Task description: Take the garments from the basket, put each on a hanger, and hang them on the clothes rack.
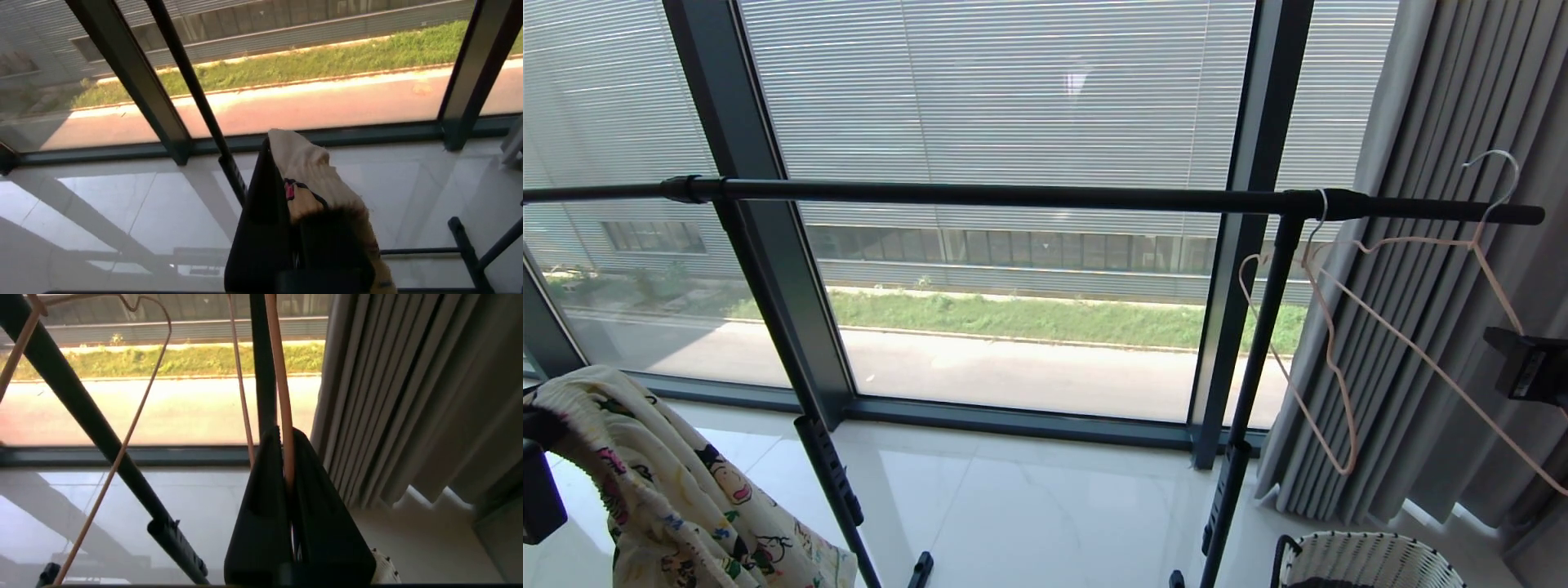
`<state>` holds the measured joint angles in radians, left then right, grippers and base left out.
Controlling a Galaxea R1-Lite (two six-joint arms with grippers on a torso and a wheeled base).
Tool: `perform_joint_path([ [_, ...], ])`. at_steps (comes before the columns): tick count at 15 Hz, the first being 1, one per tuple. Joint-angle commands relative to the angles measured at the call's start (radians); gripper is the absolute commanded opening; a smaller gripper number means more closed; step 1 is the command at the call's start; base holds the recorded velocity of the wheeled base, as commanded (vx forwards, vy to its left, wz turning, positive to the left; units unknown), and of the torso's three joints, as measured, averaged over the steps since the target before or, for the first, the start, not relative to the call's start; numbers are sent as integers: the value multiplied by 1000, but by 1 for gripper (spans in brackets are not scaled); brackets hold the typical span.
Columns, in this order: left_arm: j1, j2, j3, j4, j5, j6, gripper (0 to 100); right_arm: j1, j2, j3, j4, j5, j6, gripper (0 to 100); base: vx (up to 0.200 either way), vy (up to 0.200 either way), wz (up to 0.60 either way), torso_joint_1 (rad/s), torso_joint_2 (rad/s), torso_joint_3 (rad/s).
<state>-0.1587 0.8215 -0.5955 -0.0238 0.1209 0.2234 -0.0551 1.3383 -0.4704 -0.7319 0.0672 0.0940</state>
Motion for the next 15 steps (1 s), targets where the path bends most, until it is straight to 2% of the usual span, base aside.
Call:
perform_joint_path([
  [1, 1, 5, 6, -1, 8, 1, 0, 0, -74, 30, -1, 0, -2, 0, -200, 0, 0, -7, 2, -2],
  [9, -1, 5, 26, -2, 13, -1, 0, 0, -223, 144, 5, -1, -39, 0, -200, 0, 0, 1, 3, 5],
  [15, -1, 5, 29, -2, 11, -1, 0, 1, -255, 151, 8, 0, -56, 0, -200, 0, 0, 0, 4, 2],
])
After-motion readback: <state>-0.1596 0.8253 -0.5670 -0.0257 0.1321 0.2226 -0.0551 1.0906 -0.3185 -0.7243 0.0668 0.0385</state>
